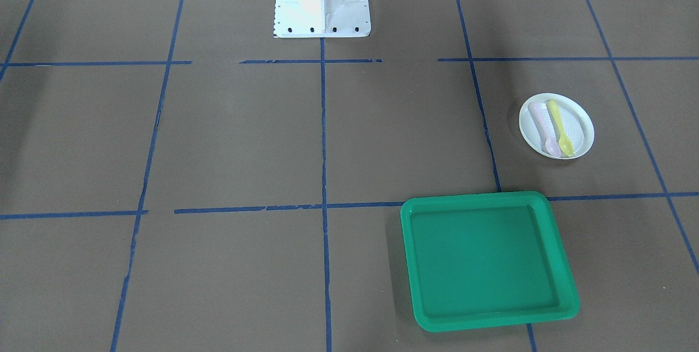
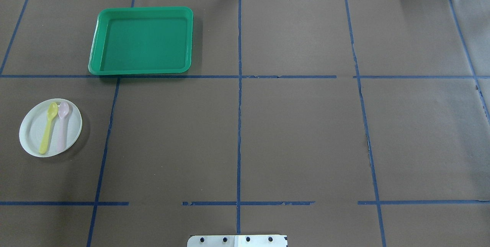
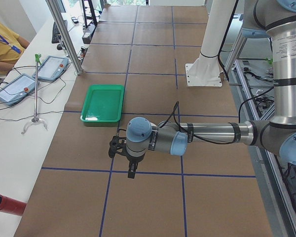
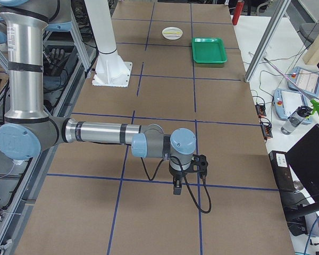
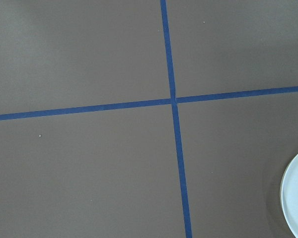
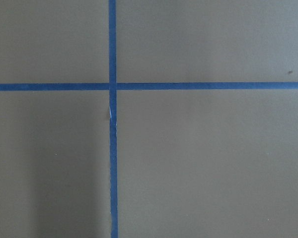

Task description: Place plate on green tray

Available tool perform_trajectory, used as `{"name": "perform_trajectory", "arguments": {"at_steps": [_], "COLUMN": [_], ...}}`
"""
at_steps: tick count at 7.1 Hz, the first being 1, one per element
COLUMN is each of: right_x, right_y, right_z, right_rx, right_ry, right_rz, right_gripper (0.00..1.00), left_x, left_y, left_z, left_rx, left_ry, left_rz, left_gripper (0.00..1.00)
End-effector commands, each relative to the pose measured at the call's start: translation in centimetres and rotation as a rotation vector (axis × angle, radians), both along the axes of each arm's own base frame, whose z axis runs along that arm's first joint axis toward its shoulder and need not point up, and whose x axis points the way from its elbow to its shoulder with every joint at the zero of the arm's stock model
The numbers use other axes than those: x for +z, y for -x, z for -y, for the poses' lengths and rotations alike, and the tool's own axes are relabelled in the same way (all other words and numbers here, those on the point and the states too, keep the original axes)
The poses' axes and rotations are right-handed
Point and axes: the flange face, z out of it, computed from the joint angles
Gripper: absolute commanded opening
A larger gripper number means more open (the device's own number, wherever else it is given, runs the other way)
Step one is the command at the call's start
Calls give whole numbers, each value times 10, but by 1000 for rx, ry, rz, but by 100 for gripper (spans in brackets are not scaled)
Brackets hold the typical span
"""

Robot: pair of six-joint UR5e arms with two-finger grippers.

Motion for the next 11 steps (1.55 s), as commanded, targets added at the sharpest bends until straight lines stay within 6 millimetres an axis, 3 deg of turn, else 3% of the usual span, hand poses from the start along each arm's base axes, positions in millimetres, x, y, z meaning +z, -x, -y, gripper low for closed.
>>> {"name": "perform_trajectory", "arguments": {"at_steps": [1,2,3,5,7,11], "right_x": [0,1,0,0,0,0], "right_y": [0,0,0,0,0,0], "right_z": [0,-1,0,0,0,0], "right_rx": [0,0,0,0,0,0], "right_ry": [0,2,0,0,0,0], "right_rz": [-1,1,-1,-1,-1,-1], "right_gripper": [100,100,100,100,100,100], "left_x": [18,25,28,22,21,23], "left_y": [-61,-110,-144,-189,-216,-236], "left_z": [6,4,-1,-11,-7,0], "left_rx": [56,39,16,-6,-6,22], "left_ry": [21,59,49,97,82,95], "left_rz": [-11,-43,-91,-148,-106,-108], "left_gripper": [100,100,100,100,100,92]}}
